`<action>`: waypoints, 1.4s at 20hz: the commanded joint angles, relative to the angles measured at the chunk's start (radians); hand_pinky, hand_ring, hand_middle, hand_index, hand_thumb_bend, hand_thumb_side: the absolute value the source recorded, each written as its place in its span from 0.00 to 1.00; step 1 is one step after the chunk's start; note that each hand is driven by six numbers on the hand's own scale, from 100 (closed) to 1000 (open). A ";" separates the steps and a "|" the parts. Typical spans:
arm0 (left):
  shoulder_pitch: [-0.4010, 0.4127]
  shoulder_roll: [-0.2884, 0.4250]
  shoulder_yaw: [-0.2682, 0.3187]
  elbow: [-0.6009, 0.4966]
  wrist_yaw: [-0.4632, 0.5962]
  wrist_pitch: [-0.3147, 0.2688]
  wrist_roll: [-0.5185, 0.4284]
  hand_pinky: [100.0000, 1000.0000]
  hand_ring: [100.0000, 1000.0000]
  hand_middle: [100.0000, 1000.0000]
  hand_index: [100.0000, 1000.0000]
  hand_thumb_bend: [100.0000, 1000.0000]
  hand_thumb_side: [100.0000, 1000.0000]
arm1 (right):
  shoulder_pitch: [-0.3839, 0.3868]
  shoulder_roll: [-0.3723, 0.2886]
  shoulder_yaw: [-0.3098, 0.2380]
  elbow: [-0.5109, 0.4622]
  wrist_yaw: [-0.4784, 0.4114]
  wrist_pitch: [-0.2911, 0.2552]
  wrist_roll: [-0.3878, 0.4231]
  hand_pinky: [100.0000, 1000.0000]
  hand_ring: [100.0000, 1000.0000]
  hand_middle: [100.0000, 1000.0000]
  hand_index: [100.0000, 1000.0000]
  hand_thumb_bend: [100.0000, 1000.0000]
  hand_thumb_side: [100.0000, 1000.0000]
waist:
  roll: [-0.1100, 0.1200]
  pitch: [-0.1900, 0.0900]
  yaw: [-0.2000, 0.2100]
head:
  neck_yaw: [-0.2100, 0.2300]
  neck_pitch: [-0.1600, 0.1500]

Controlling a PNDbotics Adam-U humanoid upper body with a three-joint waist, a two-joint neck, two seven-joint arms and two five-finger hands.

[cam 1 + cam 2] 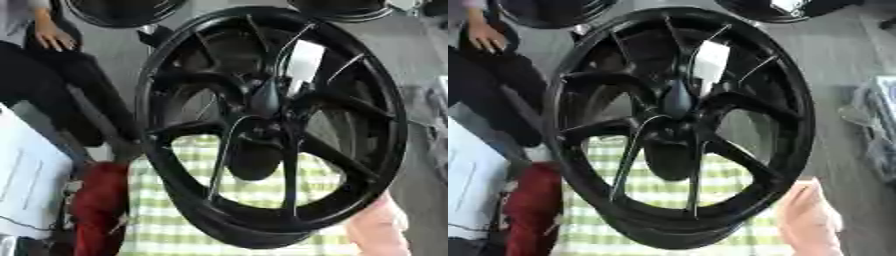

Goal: Pull the pin out of the wheel hub.

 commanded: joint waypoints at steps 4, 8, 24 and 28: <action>-0.010 0.029 0.005 -0.017 0.001 -0.002 -0.003 0.77 0.71 0.79 0.72 0.34 0.55 | 0.008 -0.056 -0.034 -0.042 -0.017 0.003 -0.006 0.79 0.77 0.71 0.82 0.08 0.19 | 0.004 -0.018 0.000 | -0.005 -0.004; -0.010 0.030 0.005 -0.017 0.001 -0.002 -0.004 0.77 0.71 0.79 0.72 0.34 0.55 | 0.011 -0.057 -0.033 -0.045 -0.019 0.004 0.001 0.79 0.77 0.70 0.82 0.09 0.20 | 0.004 -0.018 0.000 | -0.005 -0.004; 0.002 0.038 0.007 -0.013 -0.002 -0.002 -0.003 0.77 0.71 0.79 0.72 0.34 0.56 | -0.214 0.151 0.156 0.129 0.119 -0.030 0.296 0.81 0.80 0.73 0.84 0.19 0.31 | -0.011 -0.029 -0.017 | 0.004 0.006; 0.003 0.037 0.007 -0.013 -0.001 -0.002 -0.002 0.77 0.71 0.79 0.72 0.33 0.56 | -0.227 0.176 0.166 0.163 0.145 -0.057 0.332 0.81 0.80 0.74 0.84 0.24 0.34 | -0.013 -0.027 -0.018 | 0.006 0.007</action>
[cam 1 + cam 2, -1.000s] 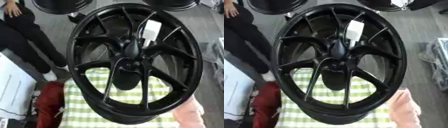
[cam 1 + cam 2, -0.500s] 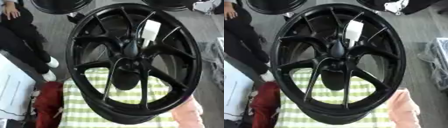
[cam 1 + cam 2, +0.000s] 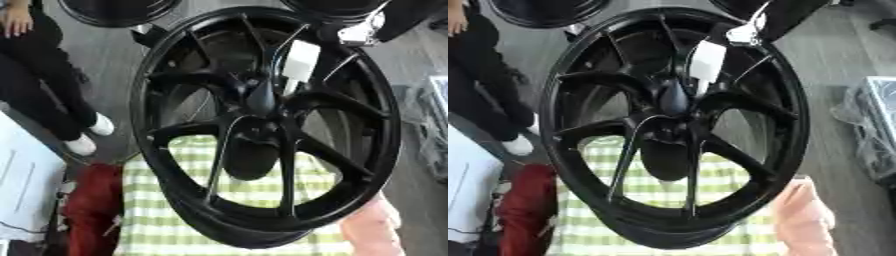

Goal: Pull the pin out of the wheel hub.

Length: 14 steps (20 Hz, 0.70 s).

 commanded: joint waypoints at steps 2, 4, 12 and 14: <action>-0.004 0.028 0.006 -0.013 -0.002 -0.002 -0.002 0.77 0.71 0.79 0.72 0.33 0.56 | -0.033 0.009 0.003 0.022 0.029 -0.043 0.050 0.82 0.81 0.75 0.85 0.27 0.36 | 0.001 -0.025 -0.001 | 0.002 0.006; -0.003 0.029 0.007 -0.013 -0.002 -0.002 -0.001 0.77 0.71 0.79 0.72 0.33 0.56 | -0.036 0.016 0.007 0.032 0.040 -0.069 0.083 0.82 0.81 0.74 0.85 0.27 0.36 | 0.001 -0.026 -0.001 | 0.002 0.005; -0.001 0.029 0.006 -0.012 -0.002 -0.001 -0.001 0.77 0.71 0.79 0.72 0.33 0.56 | -0.064 0.099 0.031 0.099 0.081 -0.019 0.139 0.81 0.80 0.73 0.85 0.21 0.53 | 0.000 -0.027 -0.007 | -0.001 0.006; 0.000 0.030 0.006 -0.012 -0.002 -0.002 -0.002 0.77 0.71 0.79 0.72 0.33 0.56 | -0.071 0.119 0.037 0.108 0.102 0.010 0.135 0.81 0.79 0.72 0.85 0.21 0.58 | 0.000 -0.028 -0.009 | 0.001 0.006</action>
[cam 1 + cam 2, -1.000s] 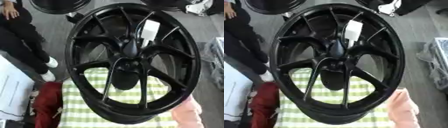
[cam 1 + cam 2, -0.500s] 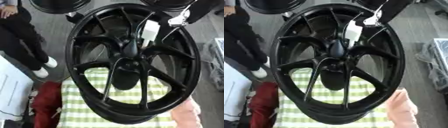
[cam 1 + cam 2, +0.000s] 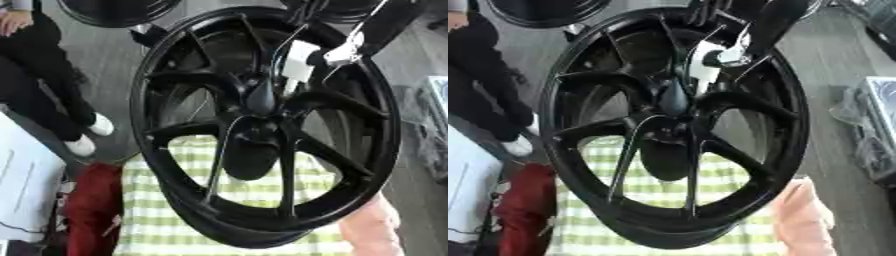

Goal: Pull the pin out of the wheel hub.

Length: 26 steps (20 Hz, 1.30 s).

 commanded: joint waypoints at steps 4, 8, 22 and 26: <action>0.000 0.032 0.007 -0.012 -0.002 -0.002 -0.001 0.77 0.71 0.79 0.72 0.33 0.56 | -0.032 0.029 0.001 0.014 0.073 0.075 -0.023 0.80 0.77 0.70 0.85 0.23 0.65 | 0.002 -0.029 -0.004 | 0.007 0.006; 0.000 0.031 0.007 -0.012 -0.002 -0.002 -0.001 0.77 0.71 0.79 0.72 0.33 0.56 | -0.034 0.039 0.005 0.006 0.105 0.101 -0.035 0.79 0.75 0.67 0.85 0.23 0.72 | 0.000 -0.029 -0.005 | 0.010 0.006; -0.001 0.031 0.007 -0.012 -0.001 -0.002 -0.002 0.77 0.71 0.79 0.72 0.33 0.56 | -0.014 0.034 0.008 0.005 0.152 0.117 -0.003 0.80 0.78 0.70 0.87 0.28 0.81 | -0.003 -0.027 -0.006 | 0.015 0.006; -0.001 0.031 0.008 -0.012 -0.001 -0.002 -0.001 0.77 0.71 0.79 0.72 0.33 0.56 | -0.005 0.029 0.007 0.011 0.159 0.116 0.008 0.80 0.79 0.71 0.88 0.31 0.83 | -0.003 -0.026 -0.005 | 0.015 0.006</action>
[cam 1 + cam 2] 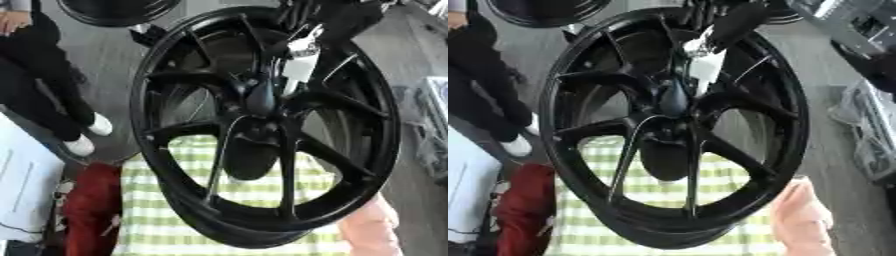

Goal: Pull the pin out of the wheel hub.

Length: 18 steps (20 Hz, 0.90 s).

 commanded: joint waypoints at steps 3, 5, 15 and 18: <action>-0.003 0.031 0.008 -0.012 -0.001 -0.002 -0.001 0.77 0.71 0.79 0.72 0.33 0.56 | -0.002 -0.031 -0.014 0.004 0.012 -0.001 0.017 0.80 0.79 0.71 0.88 0.31 0.84 | 0.004 -0.025 0.000 | 0.003 0.006; -0.003 0.031 0.008 -0.012 -0.001 -0.002 -0.001 0.77 0.71 0.79 0.72 0.33 0.56 | 0.004 -0.035 -0.016 0.007 0.016 0.001 0.019 0.80 0.79 0.71 0.88 0.31 0.83 | 0.004 -0.024 0.000 | 0.002 0.006; -0.002 0.027 0.009 -0.012 -0.001 -0.002 0.001 0.77 0.71 0.79 0.72 0.33 0.56 | 0.027 -0.049 -0.025 0.020 0.033 0.008 0.005 0.81 0.80 0.73 0.88 0.32 0.82 | 0.008 -0.015 0.000 | -0.001 0.002; -0.002 0.026 0.009 -0.012 0.000 -0.002 0.001 0.77 0.71 0.79 0.71 0.33 0.56 | 0.034 -0.053 -0.028 0.025 0.036 0.011 0.001 0.81 0.81 0.73 0.89 0.32 0.82 | 0.008 -0.012 -0.001 | -0.002 0.000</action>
